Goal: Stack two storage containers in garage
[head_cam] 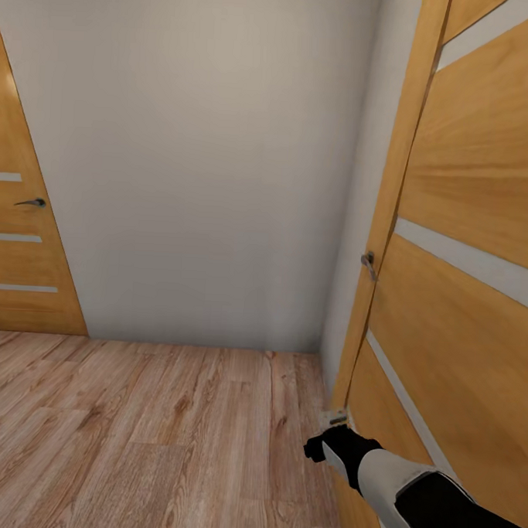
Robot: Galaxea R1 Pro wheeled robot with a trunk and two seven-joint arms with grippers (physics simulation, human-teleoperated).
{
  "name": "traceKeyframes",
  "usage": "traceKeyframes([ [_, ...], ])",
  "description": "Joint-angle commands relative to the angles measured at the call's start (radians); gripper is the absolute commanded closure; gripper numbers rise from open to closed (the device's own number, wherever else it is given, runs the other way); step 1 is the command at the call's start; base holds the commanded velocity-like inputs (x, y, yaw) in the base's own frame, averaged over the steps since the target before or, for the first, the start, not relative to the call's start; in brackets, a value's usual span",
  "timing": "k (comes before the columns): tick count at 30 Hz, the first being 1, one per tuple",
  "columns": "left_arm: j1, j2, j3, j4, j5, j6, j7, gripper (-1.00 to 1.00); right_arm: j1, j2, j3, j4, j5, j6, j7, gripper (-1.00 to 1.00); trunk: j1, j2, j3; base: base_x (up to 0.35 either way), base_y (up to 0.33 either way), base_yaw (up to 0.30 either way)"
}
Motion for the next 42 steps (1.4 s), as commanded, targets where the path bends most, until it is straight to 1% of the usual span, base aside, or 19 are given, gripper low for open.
traceKeyframes([
  [1,0.000,0.000,0.001,0.000,0.007,-0.002,0.001,-1.00,0.004,-0.001,0.009,0.007,-0.010,0.000,0.005,-1.00,0.000,-0.001,-0.001,0.000,0.000,0.000],
  [2,0.000,0.000,0.001,0.000,0.007,-0.002,0.001,-1.00,0.011,-0.001,0.009,0.009,-0.009,0.000,0.009,-1.00,0.000,-0.001,-0.001,0.000,0.000,0.000],
  [3,0.000,0.001,0.000,0.000,0.007,-0.001,0.001,-1.00,0.080,-0.006,0.009,0.013,-0.007,-0.007,0.025,-1.00,0.000,-0.001,-0.001,0.000,0.000,0.000],
  [4,0.000,0.001,0.000,0.000,0.007,-0.001,0.001,-1.00,0.133,-0.012,0.009,0.014,-0.004,-0.017,0.032,-1.00,0.000,-0.001,-0.001,0.000,0.000,0.000],
  [5,0.000,0.001,0.000,0.000,0.007,-0.001,0.001,-1.00,0.161,-0.016,0.009,0.014,-0.003,-0.025,0.036,-1.00,0.000,-0.001,-0.001,0.000,0.000,0.000],
  [6,0.000,0.001,0.001,0.000,0.007,-0.001,0.001,-1.00,0.221,-0.027,0.009,0.014,-0.001,-0.048,0.040,-1.00,0.000,-0.001,-0.001,0.000,0.000,0.000],
  [7,0.000,0.001,0.000,0.000,0.007,-0.001,0.001,-1.00,0.251,-0.032,0.009,0.014,-0.001,-0.064,0.042,-1.00,0.000,-0.001,-0.001,0.000,0.000,0.000],
  [8,0.000,0.000,0.000,0.000,0.007,-0.001,0.001,-1.00,0.310,-0.044,0.011,0.015,-0.002,-0.099,0.046,-1.00,0.000,-0.001,-0.001,0.000,0.000,0.000],
  [9,0.001,0.000,0.000,0.000,0.007,-0.001,0.001,-1.00,0.390,-0.059,0.013,0.015,-0.002,-0.154,0.049,-1.00,0.000,-0.001,-0.001,0.000,0.000,0.000],
  [10,0.001,0.000,0.000,0.000,0.007,-0.001,0.001,-1.00,0.435,-0.070,0.013,0.015,-0.002,-0.187,0.051,-1.00,0.000,-0.001,-0.001,0.000,0.000,0.000],
  [11,0.001,0.000,0.000,0.000,0.007,-0.001,0.001,-1.00,0.456,-0.076,0.014,0.015,-0.002,-0.203,0.052,-1.00,0.000,-0.001,-0.001,0.000,0.000,0.000],
  [12,0.000,0.000,0.000,0.000,0.007,-0.001,0.001,-1.00,0.494,-0.089,0.015,0.015,-0.002,-0.233,0.055,-1.00,0.000,-0.001,-0.001,0.000,0.000,0.000],
  [13,0.000,0.000,0.000,0.000,0.007,-0.001,0.001,-1.00,0.512,-0.095,0.015,0.015,-0.002,-0.247,0.057,-1.00,0.000,-0.001,-0.001,0.000,0.000,0.000],
  [14,0.000,0.000,0.000,0.000,0.006,-0.001,0.001,-1.00,0.545,-0.102,0.016,0.015,-0.002,-0.275,0.059,-1.00,0.000,-0.001,-0.001,0.000,0.000,0.000],
  [16,0.000,0.000,0.000,0.000,0.006,-0.001,0.000,-1.00,0.586,-0.109,0.017,0.015,-0.003,-0.303,0.060,-1.00,0.000,-0.001,-0.001,0.000,0.000,0.000],
  [21,0.000,0.000,0.000,0.000,0.005,-0.001,0.000,-1.00,0.636,-0.117,0.018,0.016,-0.004,-0.333,0.061,-1.00,0.000,-0.001,-0.001,0.000,0.000,0.000],
  [28,0.000,0.000,0.001,0.000,0.005,-0.001,0.001,-1.00,0.661,-0.123,0.018,0.016,-0.005,-0.339,0.062,-1.00,0.000,-0.001,-0.001,0.000,0.000,0.000],
  [33,0.000,0.000,0.002,0.000,0.006,-0.002,0.001,-1.00,0.672,-0.124,0.018,0.016,-0.004,-0.338,0.063,-1.00,0.000,-0.001,-0.001,0.000,0.000,0.000],
  [42,0.000,0.000,0.002,0.000,0.007,-0.001,0.002,-1.00,0.675,-0.125,0.018,0.016,-0.004,-0.338,0.062,-1.00,0.000,-0.001,-0.001,0.046,0.000,0.000],
])
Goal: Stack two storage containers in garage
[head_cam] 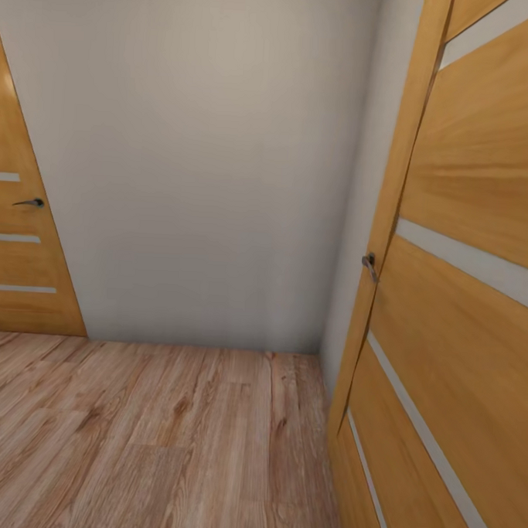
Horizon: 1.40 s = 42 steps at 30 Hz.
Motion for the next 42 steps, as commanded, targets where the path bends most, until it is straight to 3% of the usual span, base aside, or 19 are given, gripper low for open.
traceKeyframes([
  [1,0.000,0.000,0.001,-0.001,0.007,-0.002,0.000,-1.00,-0.001,0.001,0.009,0.003,-0.009,-0.006,-0.001,-1.00,0.000,0.000,-0.001,0.234,0.000,0.000],
  [14,0.000,0.000,0.001,-0.001,0.007,-0.002,0.001,-1.00,-0.001,0.002,0.009,0.002,-0.010,-0.008,-0.014,-1.00,0.000,0.000,-0.001,0.234,0.000,0.000],
  [25,0.000,0.000,0.001,-0.001,0.007,-0.002,0.001,-1.00,-0.001,0.001,0.008,0.002,-0.011,-0.008,-0.014,-1.00,0.000,0.000,-0.001,0.016,0.000,0.178],
  [42,0.000,0.000,0.001,-0.001,0.007,-0.002,0.000,-1.00,-0.001,0.001,0.009,0.002,-0.009,-0.008,-0.015,-1.00,0.000,0.000,-0.001,0.000,0.000,0.064],
])
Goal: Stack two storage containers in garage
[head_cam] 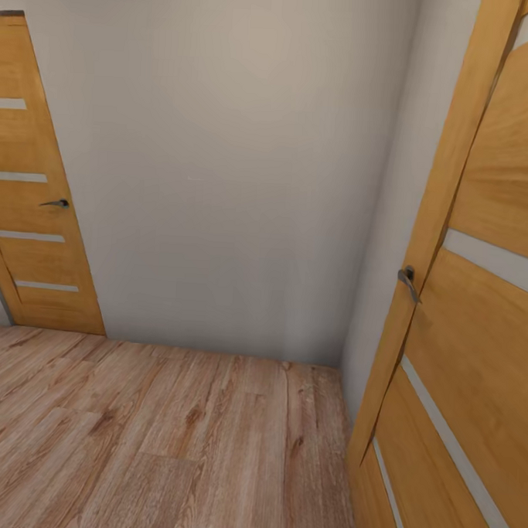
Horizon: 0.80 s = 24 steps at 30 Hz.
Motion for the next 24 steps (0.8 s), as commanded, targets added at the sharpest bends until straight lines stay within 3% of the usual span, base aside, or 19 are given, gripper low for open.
traceKeyframes([
  [1,0.000,0.000,0.001,-0.001,0.007,-0.002,0.001,-1.00,-0.001,0.000,0.009,0.003,-0.009,-0.006,-0.001,-1.00,0.000,0.000,-0.001,0.000,0.000,0.013],
  [19,0.000,-0.001,0.003,-0.001,0.006,-0.001,0.001,-1.00,-0.001,0.000,0.013,0.002,0.026,-0.006,0.001,-1.00,0.000,0.000,-0.001,0.002,0.000,0.001],
  [24,0.000,0.000,0.000,-0.001,0.005,-0.001,0.000,-1.00,-0.001,-0.001,0.013,0.002,0.025,-0.006,0.001,-1.00,0.000,0.000,-0.001,0.182,0.000,0.000],
])
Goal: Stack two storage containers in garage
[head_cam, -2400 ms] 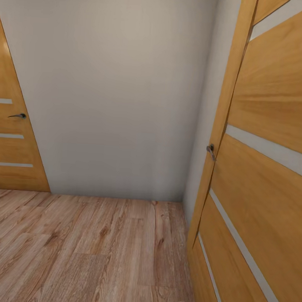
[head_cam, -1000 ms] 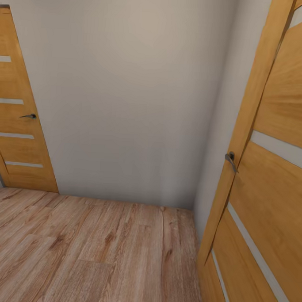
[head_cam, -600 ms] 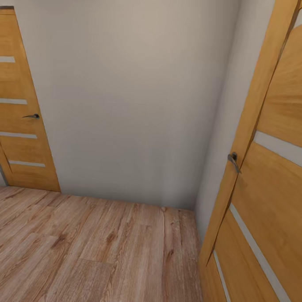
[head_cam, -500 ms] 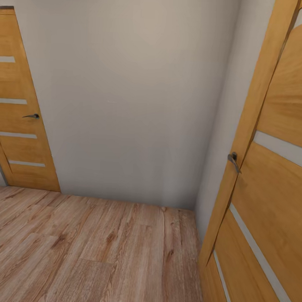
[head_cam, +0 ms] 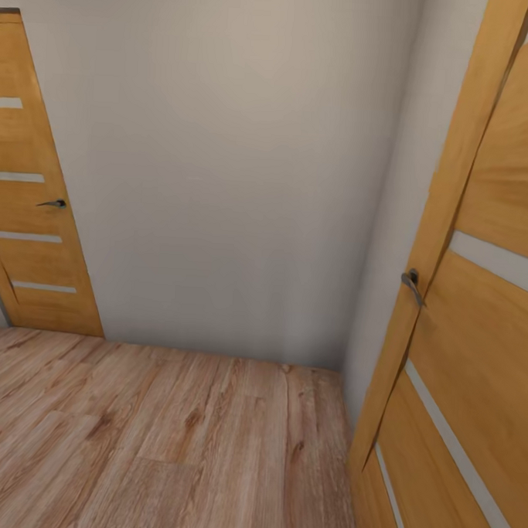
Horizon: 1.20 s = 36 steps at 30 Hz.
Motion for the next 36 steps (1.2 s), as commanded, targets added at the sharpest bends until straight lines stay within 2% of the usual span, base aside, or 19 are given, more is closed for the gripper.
traceKeyframes([
  [1,0.000,0.000,0.001,-0.001,0.007,-0.002,0.001,-1.00,-0.001,0.000,0.009,0.003,-0.010,-0.006,-0.001,-1.00,0.000,0.000,-0.001,0.295,0.000,0.000],
  [31,0.000,0.001,0.000,-0.001,0.009,-0.002,0.000,-1.00,-0.001,0.002,0.007,0.003,-0.011,-0.003,-0.001,-1.00,0.000,0.000,-0.001,0.319,0.000,0.000],
  [36,0.000,0.001,0.000,-0.001,0.008,-0.002,0.000,-1.00,-0.001,0.002,0.007,0.003,-0.011,-0.003,-0.002,-1.00,0.000,0.000,-0.001,0.321,0.000,0.178],
])
